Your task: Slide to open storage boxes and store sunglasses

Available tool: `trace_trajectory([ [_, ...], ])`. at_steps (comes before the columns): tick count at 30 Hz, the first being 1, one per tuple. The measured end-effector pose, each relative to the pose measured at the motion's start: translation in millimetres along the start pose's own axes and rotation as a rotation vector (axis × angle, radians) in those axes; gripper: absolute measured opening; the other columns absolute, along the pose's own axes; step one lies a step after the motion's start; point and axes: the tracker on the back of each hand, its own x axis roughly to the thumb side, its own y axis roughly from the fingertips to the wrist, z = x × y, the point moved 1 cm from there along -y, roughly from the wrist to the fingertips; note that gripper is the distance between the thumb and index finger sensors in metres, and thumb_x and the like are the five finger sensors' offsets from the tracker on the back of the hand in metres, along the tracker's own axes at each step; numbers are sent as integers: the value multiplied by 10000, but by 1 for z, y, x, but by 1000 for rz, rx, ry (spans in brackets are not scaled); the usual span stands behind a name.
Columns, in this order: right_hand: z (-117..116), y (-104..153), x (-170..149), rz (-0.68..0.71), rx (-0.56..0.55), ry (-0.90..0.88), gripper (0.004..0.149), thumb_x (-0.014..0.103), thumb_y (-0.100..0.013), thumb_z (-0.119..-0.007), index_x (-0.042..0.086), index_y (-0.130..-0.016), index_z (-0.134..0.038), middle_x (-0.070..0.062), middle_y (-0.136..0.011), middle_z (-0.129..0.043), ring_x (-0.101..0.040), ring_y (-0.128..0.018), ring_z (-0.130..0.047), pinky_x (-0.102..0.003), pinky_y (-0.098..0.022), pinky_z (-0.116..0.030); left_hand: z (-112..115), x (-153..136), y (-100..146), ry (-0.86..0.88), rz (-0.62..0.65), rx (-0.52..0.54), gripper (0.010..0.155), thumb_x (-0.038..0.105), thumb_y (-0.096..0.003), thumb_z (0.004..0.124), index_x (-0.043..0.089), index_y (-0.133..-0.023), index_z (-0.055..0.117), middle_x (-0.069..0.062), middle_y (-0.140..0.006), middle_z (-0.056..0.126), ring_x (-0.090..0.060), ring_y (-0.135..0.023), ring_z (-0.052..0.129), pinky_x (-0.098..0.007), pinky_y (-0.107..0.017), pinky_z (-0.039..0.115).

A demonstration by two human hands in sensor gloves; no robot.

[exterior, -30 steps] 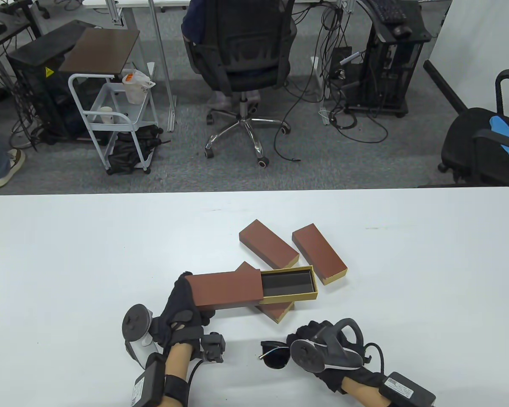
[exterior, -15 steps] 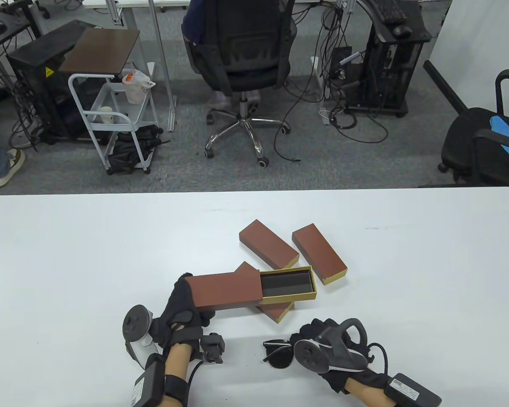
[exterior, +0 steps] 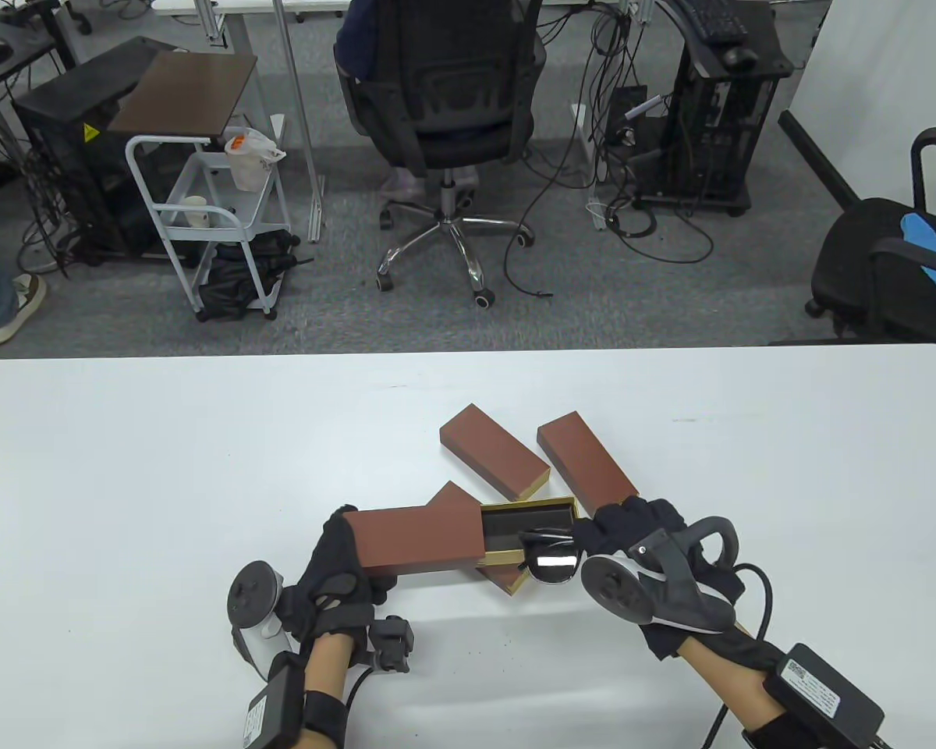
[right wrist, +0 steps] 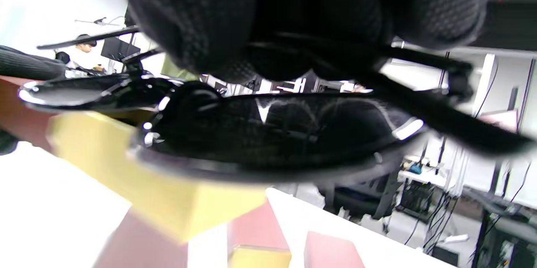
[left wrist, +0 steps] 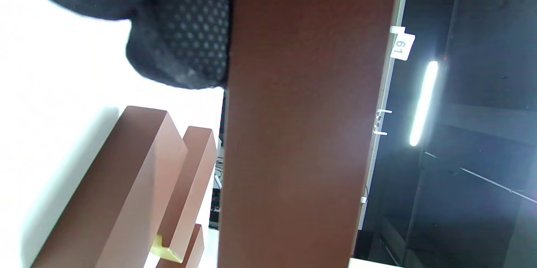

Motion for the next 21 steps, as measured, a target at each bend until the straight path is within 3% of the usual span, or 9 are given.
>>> trace_trajectory([
  [11,10,-15,7,27,21,137,384,306,-278,-888,297,-661,-910,-71,-661,-936,-293,-542,-919,-497,-462,-787,18,6,3,37,24,-111,748,635,-492,522,189,-1092,534,-99,-662,939,-212,-359,981,-418,-261,830],
  [21,10,-18,15,30,89,170,379,319,-271,-898,319,-649,-919,-48,-665,-944,-283,-552,-922,-491,-469,-791,24,10,6,22,26,-125,748,633,-496,519,185,-1094,524,-102,-668,932,-216,-363,977,-418,-265,828],
])
